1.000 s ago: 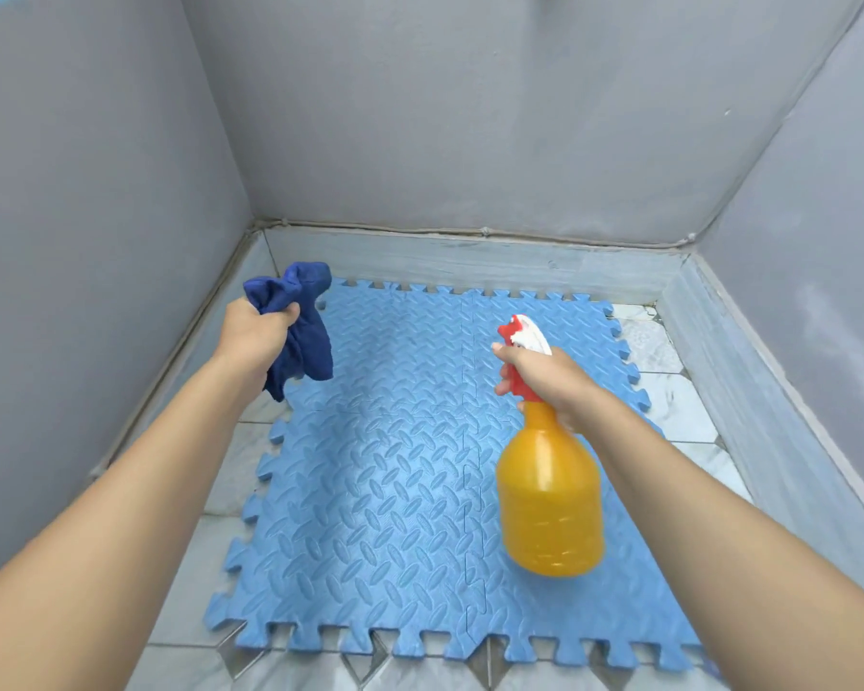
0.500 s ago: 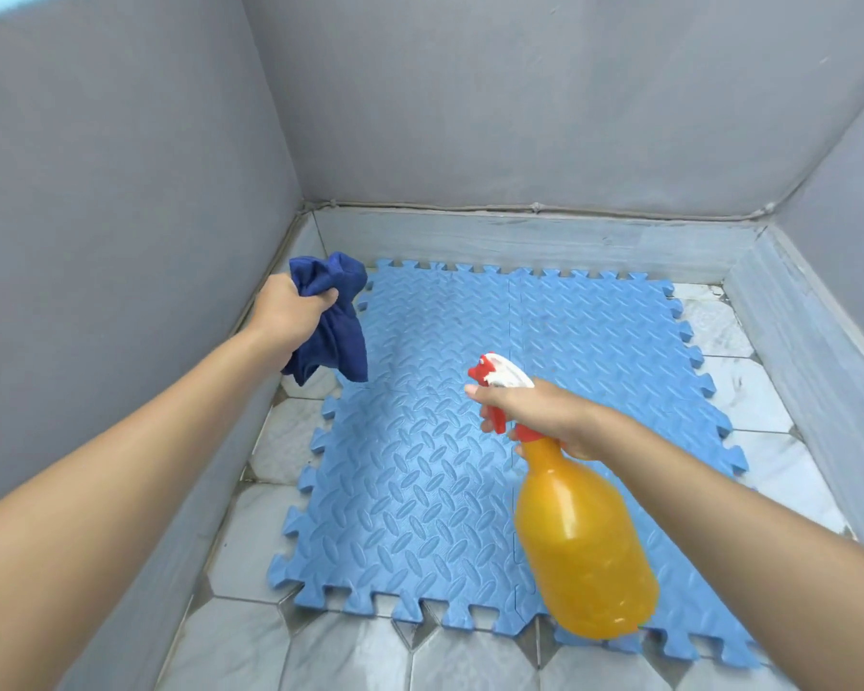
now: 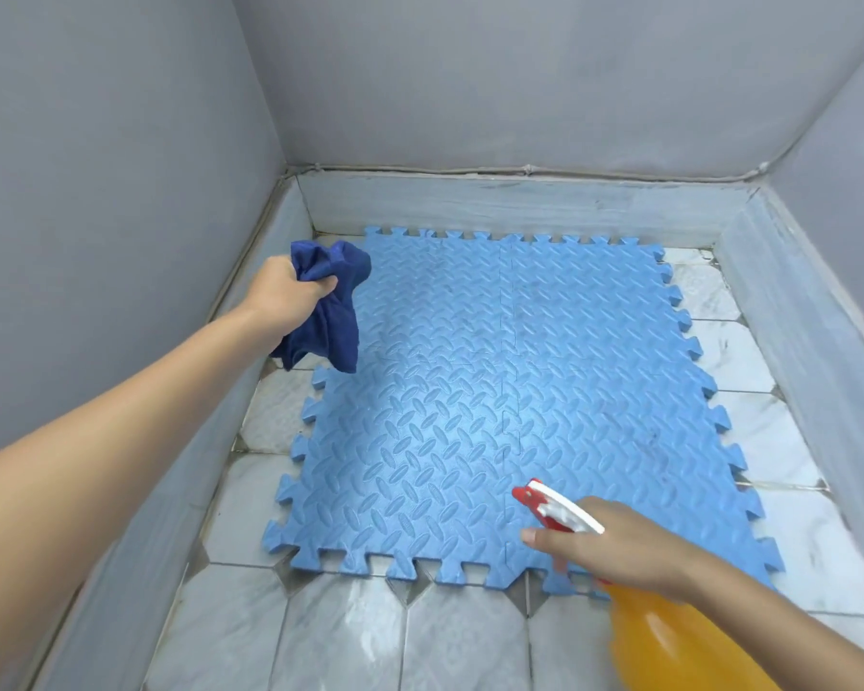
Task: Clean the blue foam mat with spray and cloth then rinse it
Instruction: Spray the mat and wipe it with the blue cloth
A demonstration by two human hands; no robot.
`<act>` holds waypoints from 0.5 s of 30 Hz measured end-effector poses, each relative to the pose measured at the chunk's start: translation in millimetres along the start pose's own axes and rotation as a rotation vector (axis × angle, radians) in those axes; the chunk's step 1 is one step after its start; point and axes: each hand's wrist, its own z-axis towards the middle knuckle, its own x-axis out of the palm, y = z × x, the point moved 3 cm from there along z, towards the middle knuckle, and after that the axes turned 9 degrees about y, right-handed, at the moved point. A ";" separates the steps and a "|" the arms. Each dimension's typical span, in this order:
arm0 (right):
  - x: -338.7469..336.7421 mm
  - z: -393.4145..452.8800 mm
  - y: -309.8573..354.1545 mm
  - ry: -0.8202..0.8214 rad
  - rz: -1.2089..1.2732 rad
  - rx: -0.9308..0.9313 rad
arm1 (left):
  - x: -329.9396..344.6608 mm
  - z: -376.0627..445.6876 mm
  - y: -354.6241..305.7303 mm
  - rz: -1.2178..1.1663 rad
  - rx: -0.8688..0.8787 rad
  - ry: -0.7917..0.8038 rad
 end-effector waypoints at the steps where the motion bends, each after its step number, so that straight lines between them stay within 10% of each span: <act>1: -5.5 -7.9 -12.5 -0.030 0.092 0.014 | 2.5 0.9 2.1 0.016 -0.005 0.015; 15: -23.2 -97.5 -119.7 -0.270 0.500 0.224 | 54.1 9.7 -14.8 0.058 -0.005 0.063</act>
